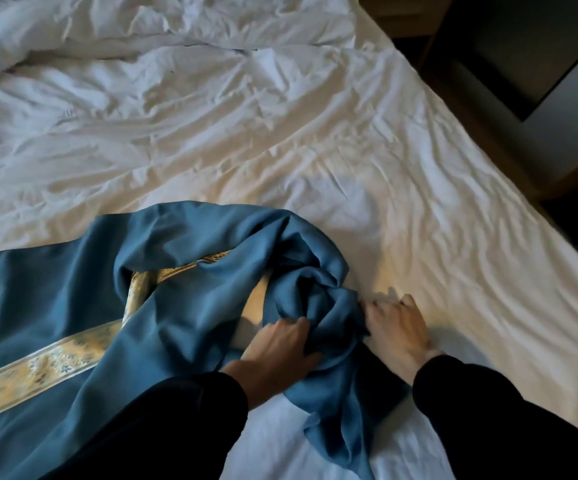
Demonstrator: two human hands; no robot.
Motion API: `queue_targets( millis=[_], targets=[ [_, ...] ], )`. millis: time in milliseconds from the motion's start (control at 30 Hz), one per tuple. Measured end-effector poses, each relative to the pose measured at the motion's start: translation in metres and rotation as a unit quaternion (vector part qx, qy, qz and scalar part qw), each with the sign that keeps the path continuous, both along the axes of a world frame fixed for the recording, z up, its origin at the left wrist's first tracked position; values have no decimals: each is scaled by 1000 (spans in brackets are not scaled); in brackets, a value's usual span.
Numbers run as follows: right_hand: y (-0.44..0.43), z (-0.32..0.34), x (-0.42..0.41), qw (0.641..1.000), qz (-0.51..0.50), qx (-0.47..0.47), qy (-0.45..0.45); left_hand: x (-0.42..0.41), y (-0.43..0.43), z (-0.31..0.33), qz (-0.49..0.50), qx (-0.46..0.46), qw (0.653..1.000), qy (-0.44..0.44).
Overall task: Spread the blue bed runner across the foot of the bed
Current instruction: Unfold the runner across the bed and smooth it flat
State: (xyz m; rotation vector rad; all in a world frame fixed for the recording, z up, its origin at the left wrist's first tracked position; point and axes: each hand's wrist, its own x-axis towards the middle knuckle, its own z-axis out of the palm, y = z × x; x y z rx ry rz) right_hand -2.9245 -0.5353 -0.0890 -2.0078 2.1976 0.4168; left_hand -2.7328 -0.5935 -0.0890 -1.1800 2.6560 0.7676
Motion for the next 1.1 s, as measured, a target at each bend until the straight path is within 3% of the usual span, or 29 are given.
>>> queue_targets(
  millis=[167, 300, 367, 533, 667, 767, 900, 1033, 1100],
  targets=[
    [1, 1, -70, 994, -61, -55, 65, -35, -1, -1, -73, 38, 996, 33],
    [3, 14, -128, 986, -86, -99, 100, -70, -15, 1, -103, -124, 985, 66],
    [6, 13, -145, 990, -51, -90, 94, -91, -25, -3, -128, -199, 971, 20],
    [6, 1, -143, 995, 25, -94, 17, -141, -33, -18, -163, -236, 952, -111],
    [-6, -14, -152, 992, 77, -86, -49, -164, -30, -31, -184, -304, 927, -121],
    [-19, -17, -168, 985, 115, -108, -66, -177, -34, -34, -191, -268, 938, -110],
    [-40, 2, -223, 969, 146, -190, -64, -231, -47, -13, -96, -241, 963, -66],
    [-65, 34, -311, 952, 109, -285, 24, -321, -57, 14, 12, -193, 981, 4],
    [-74, 47, -348, 949, 63, -297, 89, -356, -60, 21, 19, -135, 988, 71]
  ],
)
